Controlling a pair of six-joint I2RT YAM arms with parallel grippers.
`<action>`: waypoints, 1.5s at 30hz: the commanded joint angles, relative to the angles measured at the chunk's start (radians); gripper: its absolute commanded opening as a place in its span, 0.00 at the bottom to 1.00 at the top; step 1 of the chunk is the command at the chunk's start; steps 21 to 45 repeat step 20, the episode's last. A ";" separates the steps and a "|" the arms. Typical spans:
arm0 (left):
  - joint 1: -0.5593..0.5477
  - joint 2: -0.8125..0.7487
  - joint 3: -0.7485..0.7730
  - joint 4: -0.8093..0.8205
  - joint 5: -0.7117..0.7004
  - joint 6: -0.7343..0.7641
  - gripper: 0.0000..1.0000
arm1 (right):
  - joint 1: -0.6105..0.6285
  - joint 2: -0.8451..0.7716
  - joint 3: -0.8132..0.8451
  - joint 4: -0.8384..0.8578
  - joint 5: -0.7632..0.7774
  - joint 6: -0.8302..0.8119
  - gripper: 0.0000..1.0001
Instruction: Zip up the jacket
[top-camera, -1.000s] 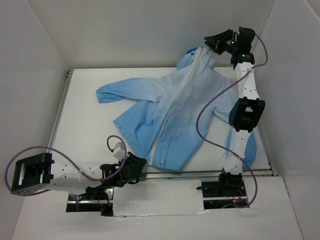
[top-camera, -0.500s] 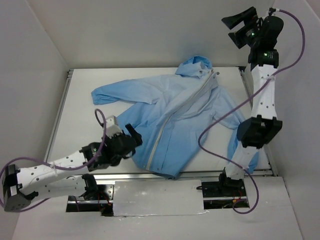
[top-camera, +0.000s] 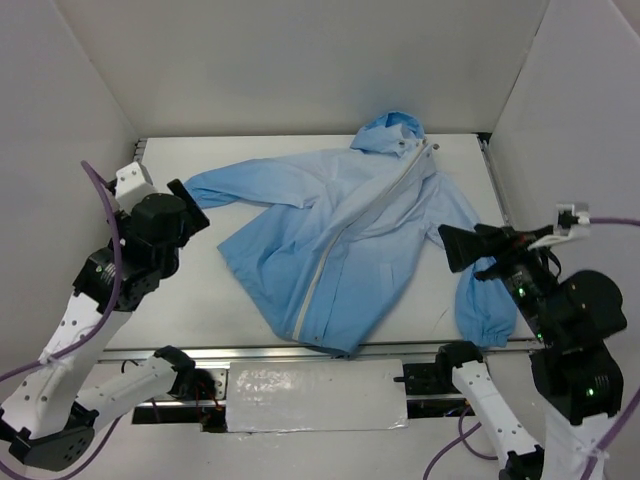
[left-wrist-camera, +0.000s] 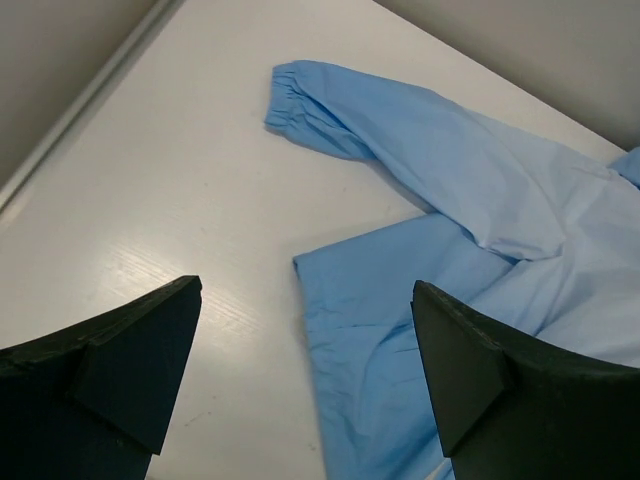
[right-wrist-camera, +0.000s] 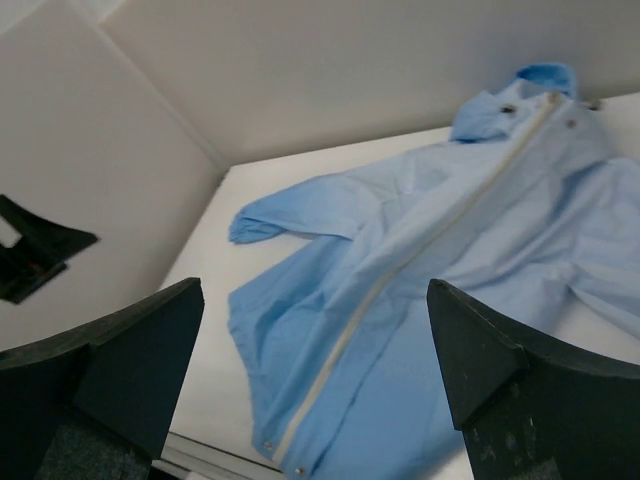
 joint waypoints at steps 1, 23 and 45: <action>0.010 -0.061 0.036 -0.115 -0.073 0.147 0.99 | 0.005 -0.053 -0.004 -0.224 0.171 -0.119 1.00; 0.010 -0.296 -0.093 -0.207 -0.103 0.141 1.00 | 0.152 -0.246 -0.041 -0.349 0.417 -0.053 1.00; 0.010 -0.296 -0.093 -0.207 -0.103 0.141 1.00 | 0.152 -0.246 -0.041 -0.349 0.417 -0.053 1.00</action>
